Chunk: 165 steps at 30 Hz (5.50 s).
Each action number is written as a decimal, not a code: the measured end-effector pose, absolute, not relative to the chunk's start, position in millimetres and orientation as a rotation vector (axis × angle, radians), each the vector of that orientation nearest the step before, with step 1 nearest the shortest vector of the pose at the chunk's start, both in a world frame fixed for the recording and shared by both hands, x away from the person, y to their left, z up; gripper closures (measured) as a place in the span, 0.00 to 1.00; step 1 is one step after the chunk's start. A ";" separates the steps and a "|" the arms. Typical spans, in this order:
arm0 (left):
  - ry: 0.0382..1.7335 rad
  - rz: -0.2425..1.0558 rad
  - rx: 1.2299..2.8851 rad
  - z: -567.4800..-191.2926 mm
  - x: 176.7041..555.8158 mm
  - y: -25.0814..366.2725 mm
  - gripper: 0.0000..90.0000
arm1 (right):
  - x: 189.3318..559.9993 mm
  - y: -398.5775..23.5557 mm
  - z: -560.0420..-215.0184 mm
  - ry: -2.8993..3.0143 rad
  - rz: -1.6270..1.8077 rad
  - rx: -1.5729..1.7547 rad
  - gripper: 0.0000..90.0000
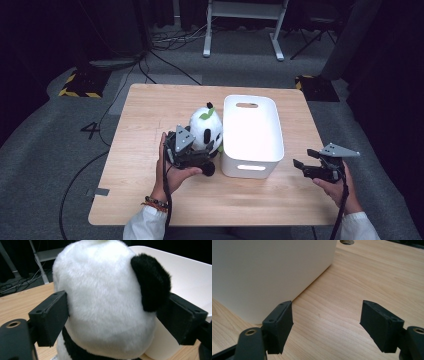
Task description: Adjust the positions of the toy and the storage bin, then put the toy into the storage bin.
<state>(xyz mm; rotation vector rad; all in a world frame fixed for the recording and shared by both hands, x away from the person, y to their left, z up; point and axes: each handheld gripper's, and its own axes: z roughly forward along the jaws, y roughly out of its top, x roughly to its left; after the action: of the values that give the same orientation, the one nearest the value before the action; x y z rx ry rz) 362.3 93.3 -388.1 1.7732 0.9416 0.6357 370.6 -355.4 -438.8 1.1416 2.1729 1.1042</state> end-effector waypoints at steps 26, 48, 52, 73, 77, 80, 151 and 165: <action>0.979 0.588 1.845 -409.6 396.2 89.7 0.28 | 378.1 -359.3 -482.0 2.197 1.098 1.162 0.25; 0.968 0.621 1.849 -413.9 399.5 85.2 0.41 | 389.2 -353.3 -504.5 2.262 1.000 1.191 0.23; 0.970 0.624 1.845 -414.2 398.9 85.0 0.41 | 389.8 -353.5 -504.6 2.264 1.000 1.201 0.23; 0.976 0.638 1.812 -417.6 396.7 83.6 0.41 | 390.2 -352.0 -504.7 2.267 0.995 1.196 0.21; 0.981 0.642 1.809 -417.9 395.9 83.3 0.41 | 390.1 -352.0 -504.7 2.266 0.994 1.198 0.21; 0.982 0.650 1.802 -418.3 394.9 82.8 0.41 | 390.1 -352.0 -504.7 2.266 0.995 1.197 0.21; 0.944 0.703 1.622 -328.1 368.9 93.9 0.42 | 388.0 -351.6 -504.8 2.266 0.994 1.196 0.21; 0.911 0.708 1.615 -309.4 365.4 88.2 0.42 | 387.5 -351.2 -504.7 2.263 0.991 1.193 0.21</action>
<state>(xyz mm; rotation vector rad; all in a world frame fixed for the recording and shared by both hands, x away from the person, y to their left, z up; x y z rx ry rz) 365.4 88.2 -309.4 1.6151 0.9107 0.7080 387.5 -351.2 -504.7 1.1928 2.2632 0.9914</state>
